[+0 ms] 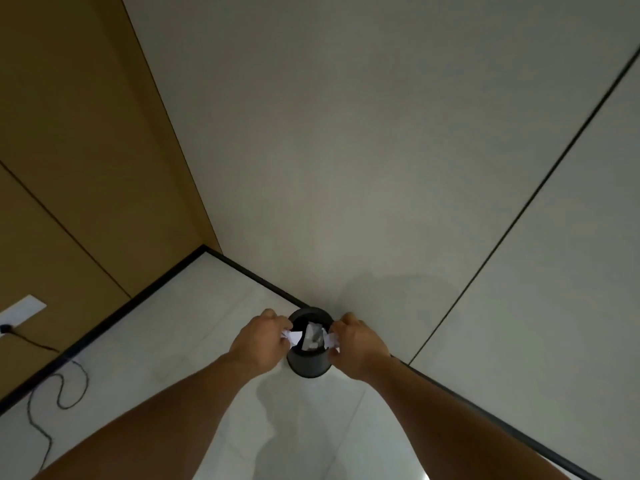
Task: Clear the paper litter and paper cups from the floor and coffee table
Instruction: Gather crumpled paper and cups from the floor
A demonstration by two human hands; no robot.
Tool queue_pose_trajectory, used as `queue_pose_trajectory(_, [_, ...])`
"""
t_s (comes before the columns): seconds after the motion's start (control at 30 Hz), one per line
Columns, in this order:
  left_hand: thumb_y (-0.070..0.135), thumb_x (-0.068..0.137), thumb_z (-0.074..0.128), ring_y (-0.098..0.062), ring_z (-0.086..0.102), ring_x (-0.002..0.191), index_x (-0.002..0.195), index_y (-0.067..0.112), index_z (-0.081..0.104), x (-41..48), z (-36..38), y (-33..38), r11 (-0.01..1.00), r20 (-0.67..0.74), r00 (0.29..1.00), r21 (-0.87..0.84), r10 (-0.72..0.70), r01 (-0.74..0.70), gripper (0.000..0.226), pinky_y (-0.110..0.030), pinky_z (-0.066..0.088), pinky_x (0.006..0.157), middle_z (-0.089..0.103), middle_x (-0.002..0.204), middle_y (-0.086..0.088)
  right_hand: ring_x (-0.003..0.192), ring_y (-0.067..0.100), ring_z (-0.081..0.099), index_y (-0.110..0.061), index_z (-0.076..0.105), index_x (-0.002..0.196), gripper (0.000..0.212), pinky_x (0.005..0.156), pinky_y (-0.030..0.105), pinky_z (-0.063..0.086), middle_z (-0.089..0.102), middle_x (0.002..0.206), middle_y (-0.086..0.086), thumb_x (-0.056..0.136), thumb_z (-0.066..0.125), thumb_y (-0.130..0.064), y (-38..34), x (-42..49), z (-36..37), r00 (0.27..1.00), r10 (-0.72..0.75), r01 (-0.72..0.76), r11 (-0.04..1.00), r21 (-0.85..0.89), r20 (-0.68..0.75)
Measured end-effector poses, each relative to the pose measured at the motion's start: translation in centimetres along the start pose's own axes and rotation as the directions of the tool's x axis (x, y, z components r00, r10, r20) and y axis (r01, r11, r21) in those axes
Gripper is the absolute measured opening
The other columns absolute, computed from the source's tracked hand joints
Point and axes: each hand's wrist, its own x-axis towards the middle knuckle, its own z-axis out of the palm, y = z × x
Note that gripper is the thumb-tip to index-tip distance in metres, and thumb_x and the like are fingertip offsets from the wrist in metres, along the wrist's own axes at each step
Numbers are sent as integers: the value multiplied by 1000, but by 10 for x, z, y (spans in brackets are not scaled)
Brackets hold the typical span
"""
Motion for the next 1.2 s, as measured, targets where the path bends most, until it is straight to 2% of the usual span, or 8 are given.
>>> queue_pose_trajectory(0.13, [25, 92, 55, -18, 58, 103, 125, 23, 60, 54, 2, -8, 1000, 70, 997, -28, 14, -12, 33, -18, 44, 84, 52, 121, -3, 115, 25, 52, -15, 49, 134, 42, 97, 31, 46, 45, 132, 6, 95, 52, -31, 13, 48, -4, 998, 39, -39, 999, -7, 41])
queue_pose_trajectory(0.27, [23, 92, 53, -19, 56, 107, 125, 17, 59, 112, 7, -31, 997, 138, 990, -74, 30, -20, 34, -24, 46, 91, 51, 124, -4, 112, 22, 54, -18, 48, 133, 43, 96, 29, 48, 46, 129, 4, 93, 54, -33, 17, 101, 6, 993, 83, -82, 997, -9, 85])
queue_pose_trajectory(0.47, [24, 93, 49, -11, 54, 93, 113, 15, 59, 225, 32, -94, 992, 257, 964, -121, 59, -29, 24, -22, 45, 79, 51, 113, 0, 111, 15, 53, -21, 50, 129, 39, 94, 21, 45, 48, 128, 0, 92, 56, -32, 17, 206, 39, 966, 223, -237, 966, 102, 128])
queue_pose_trajectory(0.57, [23, 92, 49, -11, 54, 91, 109, 16, 59, 285, 60, -119, 991, 303, 952, -133, 48, -7, 21, -21, 46, 76, 51, 111, 1, 110, 13, 53, -21, 51, 129, 37, 95, 23, 48, 49, 127, 0, 93, 55, -30, 25, 262, 69, 939, 294, -322, 933, 160, 177])
queue_pose_trajectory(0.73, [26, 93, 49, -13, 53, 107, 127, 20, 52, 370, 136, -152, 989, 384, 921, -150, 68, -10, 34, -16, 37, 80, 48, 126, -1, 112, 13, 52, -21, 49, 129, 35, 96, 24, 49, 48, 125, -1, 95, 50, -28, 61, 348, 140, 892, 384, -436, 869, 233, 236])
queue_pose_trajectory(0.9, [28, 91, 55, -21, 52, 114, 134, 20, 45, 432, 229, -188, 993, 510, 859, -114, 35, 27, 45, -28, 44, 90, 46, 131, -5, 111, 14, 53, -25, 49, 128, 36, 93, 23, 48, 47, 125, -3, 94, 55, -32, 114, 399, 232, 850, 451, -515, 821, 248, 273])
queue_pose_trajectory(1.03, [25, 86, 61, -24, 50, 120, 140, 17, 38, 441, 283, -204, 968, 655, 755, -208, 34, 138, 60, -37, 45, 97, 47, 138, -9, 111, 16, 56, -28, 45, 133, 47, 89, 25, 49, 45, 133, -4, 90, 60, -40, 136, 403, 286, 828, 468, -553, 774, 309, 309])
queue_pose_trajectory(1.2, [32, 89, 57, -26, 39, 134, 152, 23, 18, 428, 289, -212, 963, 686, 726, -154, -56, 220, 75, -35, 38, 104, 31, 152, -4, 115, 19, 53, -28, 36, 139, 58, 88, 27, 49, 41, 140, -2, 89, 59, -44, 144, 386, 297, 796, 483, -589, 757, 283, 365])
